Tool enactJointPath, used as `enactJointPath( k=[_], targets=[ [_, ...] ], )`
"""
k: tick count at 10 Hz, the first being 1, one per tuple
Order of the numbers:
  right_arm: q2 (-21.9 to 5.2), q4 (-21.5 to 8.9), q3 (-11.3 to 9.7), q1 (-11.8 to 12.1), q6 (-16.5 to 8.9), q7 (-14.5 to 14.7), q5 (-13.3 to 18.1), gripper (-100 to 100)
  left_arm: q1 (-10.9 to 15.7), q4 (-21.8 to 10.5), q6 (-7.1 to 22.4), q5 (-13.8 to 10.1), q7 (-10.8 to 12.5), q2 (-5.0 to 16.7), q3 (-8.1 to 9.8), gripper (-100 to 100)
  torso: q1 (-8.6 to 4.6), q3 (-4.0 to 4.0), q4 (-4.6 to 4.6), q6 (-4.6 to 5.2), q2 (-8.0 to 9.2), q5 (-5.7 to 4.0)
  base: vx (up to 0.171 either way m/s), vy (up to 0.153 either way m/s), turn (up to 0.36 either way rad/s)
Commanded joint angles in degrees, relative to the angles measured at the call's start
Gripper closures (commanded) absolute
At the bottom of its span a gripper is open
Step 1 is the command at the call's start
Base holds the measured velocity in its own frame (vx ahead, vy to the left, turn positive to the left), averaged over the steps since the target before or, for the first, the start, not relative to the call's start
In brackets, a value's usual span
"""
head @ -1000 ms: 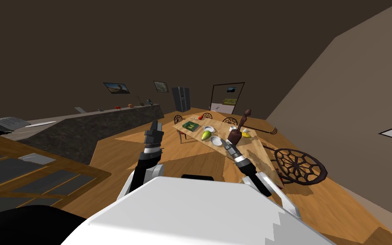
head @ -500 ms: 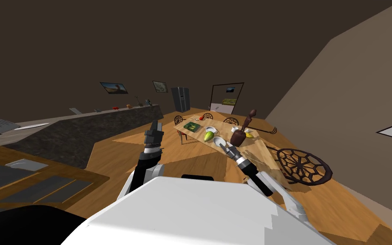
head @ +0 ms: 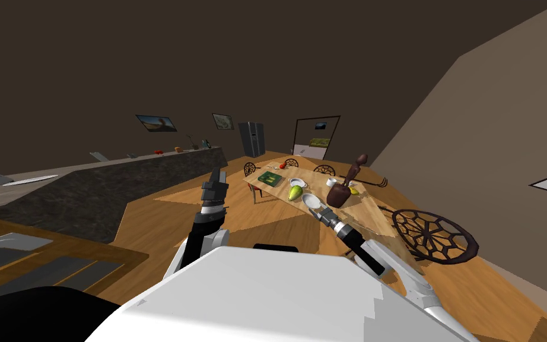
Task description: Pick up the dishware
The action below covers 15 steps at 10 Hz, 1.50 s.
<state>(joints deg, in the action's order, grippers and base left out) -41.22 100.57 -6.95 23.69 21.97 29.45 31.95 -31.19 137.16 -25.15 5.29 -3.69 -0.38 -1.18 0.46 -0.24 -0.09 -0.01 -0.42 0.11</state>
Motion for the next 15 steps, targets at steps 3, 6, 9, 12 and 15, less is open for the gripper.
enactJointPath(
  k=[3, 6, 9, 12, 15],
  targets=[
    [-5.29, -4.06, -1.83, -0.47, -1.3, 4.35, 4.63, -100, 0.0, 0.0, 0.0, 0.0, 0.0, 0.0, 0.0, 0, -0.17, 0.03, 0.01, 0.0, 0.06, -0.03, 0.086, 0.093, -0.013],
    [-8.68, -8.24, -3.42, -0.83, -1.91, 7.36, 7.84, -100, 0.0, 0.0, 0.0, 0.0, 0.0, 0.01, 0.0, 0, -0.18, -0.06, -0.03, -0.01, -0.08, -0.04, 0.121, 0.088, -0.005],
    [-13.17, -14.25, -6.09, -1.17, -2.86, 11.36, 12.17, -100, -0.01, 0.0, 0.0, 0.0, 0.0, 0.0, 0.0, 0, -0.1, -0.15, -0.06, 0.0, -0.24, -0.02, 0.17, 0.113, 0.0],
    [-15.77, -18.08, -7.89, -1.31, -3.49, 13.75, 14.78, -100, 0.0, 0.01, 0.0, 0.0, 0.0, 0.01, 0.01, 0, -0.16, -0.1, -0.05, -0.01, -0.15, -0.02, 0.134, 0.089, 0.004],
    [-18.05, -21.62, -9.65, -1.38, -4.06, 15.93, 17.18, -100, 0.0, 0.0, 0.0, 0.0, 0.0, 0.01, 0.01, 0, -0.23, -0.12, -0.05, 0.0, -0.2, -0.04, 0.136, 0.068, 0.005]
  ],
)
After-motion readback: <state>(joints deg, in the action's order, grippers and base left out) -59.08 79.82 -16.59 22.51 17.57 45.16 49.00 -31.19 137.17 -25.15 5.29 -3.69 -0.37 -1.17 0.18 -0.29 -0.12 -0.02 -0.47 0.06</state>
